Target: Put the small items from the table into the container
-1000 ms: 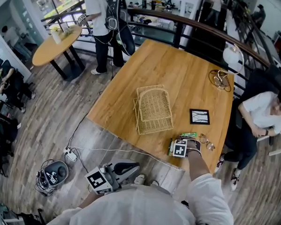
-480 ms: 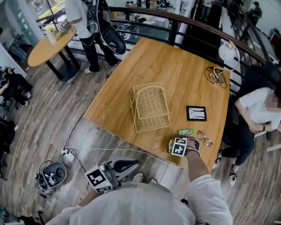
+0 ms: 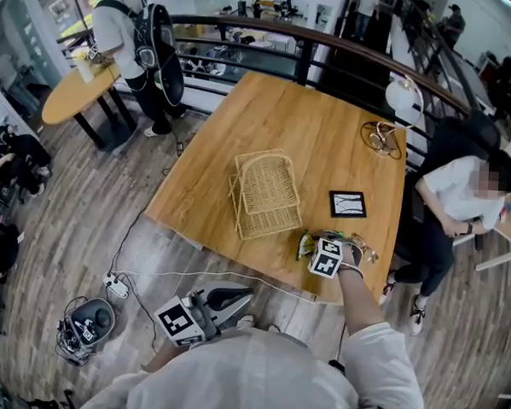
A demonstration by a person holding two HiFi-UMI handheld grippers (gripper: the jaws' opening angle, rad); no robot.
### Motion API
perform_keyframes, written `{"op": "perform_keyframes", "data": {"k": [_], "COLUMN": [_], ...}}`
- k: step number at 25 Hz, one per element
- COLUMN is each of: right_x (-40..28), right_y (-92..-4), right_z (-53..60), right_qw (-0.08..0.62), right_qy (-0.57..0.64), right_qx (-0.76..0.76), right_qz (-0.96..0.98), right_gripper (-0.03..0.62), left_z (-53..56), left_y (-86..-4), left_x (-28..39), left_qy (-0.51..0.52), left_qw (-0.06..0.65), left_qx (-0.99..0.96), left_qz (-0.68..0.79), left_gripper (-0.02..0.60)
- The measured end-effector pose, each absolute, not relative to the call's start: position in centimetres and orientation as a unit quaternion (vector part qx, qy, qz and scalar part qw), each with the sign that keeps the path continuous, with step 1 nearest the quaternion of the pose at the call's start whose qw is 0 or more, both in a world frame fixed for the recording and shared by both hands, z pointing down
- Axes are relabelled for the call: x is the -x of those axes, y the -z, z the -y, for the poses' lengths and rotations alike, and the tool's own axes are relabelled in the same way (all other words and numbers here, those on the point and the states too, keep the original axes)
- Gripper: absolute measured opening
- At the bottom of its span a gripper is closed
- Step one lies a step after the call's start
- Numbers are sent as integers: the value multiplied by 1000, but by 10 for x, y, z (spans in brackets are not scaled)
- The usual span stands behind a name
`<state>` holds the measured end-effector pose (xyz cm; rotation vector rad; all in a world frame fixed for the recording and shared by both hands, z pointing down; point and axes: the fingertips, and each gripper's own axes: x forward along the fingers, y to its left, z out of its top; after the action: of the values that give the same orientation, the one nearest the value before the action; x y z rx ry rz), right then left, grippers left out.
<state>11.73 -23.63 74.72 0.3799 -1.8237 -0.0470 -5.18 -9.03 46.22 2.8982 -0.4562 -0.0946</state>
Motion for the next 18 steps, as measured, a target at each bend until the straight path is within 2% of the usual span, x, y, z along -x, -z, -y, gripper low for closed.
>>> {"op": "perform_keyframes", "data": {"k": [10,18], "right_x": [-99,-59], "right_y": [-651,-565], "right_z": [265,293], "right_qw": [550,511], "right_qy": [101,178], "right_qx": [-206,-223], "right_qz": [803,811], "right_gripper": [210,209], "left_z": [86,79], "left_y": [-459,-456], "left_x": [51,55], "left_qy": [48,52], "left_qw": [96,93], "left_qx": [-983,-983], "left_qz": [149,152], "left_gripper": [8,8]}}
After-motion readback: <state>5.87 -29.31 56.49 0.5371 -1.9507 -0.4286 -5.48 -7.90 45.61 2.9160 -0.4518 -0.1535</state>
